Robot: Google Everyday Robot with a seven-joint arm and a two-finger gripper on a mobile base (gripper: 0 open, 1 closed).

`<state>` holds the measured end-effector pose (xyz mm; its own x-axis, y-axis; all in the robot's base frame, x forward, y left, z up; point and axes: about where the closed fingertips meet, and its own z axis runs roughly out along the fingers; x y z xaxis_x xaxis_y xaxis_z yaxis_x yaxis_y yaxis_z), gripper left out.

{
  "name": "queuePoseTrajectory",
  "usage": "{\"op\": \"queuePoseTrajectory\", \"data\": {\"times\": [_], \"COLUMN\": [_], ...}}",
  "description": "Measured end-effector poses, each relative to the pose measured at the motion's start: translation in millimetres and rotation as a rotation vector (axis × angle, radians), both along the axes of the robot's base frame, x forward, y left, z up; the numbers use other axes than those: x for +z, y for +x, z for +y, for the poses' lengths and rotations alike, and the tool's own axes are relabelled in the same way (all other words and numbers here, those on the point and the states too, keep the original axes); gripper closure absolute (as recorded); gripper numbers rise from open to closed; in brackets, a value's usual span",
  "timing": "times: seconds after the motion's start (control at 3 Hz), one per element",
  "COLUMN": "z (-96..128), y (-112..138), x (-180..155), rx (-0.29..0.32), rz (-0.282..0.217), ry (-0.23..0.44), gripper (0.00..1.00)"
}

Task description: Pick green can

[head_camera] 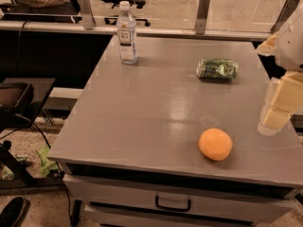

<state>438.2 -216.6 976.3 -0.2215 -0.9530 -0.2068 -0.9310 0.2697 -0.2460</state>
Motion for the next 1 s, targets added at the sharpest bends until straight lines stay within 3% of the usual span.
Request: {"op": "queuePoseTrajectory", "data": {"times": [0.33,1.0], "z": [0.2,-9.1], "y": [1.0,71.4], "x": [0.7,-20.7], "rx": [-0.001,-0.013], "rz": [-0.002,0.000], "ry": [-0.001,0.017], "gripper": [0.00,0.00]}}
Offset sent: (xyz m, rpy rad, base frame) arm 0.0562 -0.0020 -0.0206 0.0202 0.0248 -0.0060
